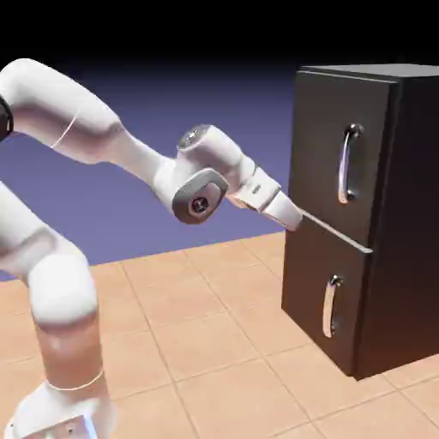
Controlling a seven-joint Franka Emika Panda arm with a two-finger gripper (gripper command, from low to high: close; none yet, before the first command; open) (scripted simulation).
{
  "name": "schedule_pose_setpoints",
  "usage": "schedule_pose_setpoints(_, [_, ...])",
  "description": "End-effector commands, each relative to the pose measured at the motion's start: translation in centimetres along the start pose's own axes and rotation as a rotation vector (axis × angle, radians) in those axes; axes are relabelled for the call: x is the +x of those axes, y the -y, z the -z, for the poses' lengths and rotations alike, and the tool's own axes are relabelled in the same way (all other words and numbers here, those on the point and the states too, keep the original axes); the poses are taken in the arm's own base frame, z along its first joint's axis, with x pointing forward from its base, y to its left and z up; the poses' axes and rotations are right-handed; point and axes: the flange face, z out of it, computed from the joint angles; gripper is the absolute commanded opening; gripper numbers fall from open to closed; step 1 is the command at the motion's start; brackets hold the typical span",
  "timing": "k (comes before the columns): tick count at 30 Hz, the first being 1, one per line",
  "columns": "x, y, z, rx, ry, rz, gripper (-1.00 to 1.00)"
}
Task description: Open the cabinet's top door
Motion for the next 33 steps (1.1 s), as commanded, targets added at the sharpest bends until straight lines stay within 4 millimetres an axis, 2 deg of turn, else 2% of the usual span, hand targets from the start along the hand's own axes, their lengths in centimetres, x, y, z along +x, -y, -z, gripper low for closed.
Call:
schedule_pose_setpoints(1, [0.1,0.4,0.3,0.007,-0.005,0.005,0.00])
schedule_pose_setpoints(8, [0.5,2.7,2.4,0.054,-0.049,0.034,0.00])
schedule_pose_setpoints(16, [0.9,4.2,4.5,0.105,-0.112,0.054,0.00])
schedule_pose_setpoints(24, [1.6,4.5,6.1,0.160,-0.187,0.060,0.00])
schedule_pose_setpoints(33, [2.6,3.9,6.9,0.231,-0.278,0.051,0.00])
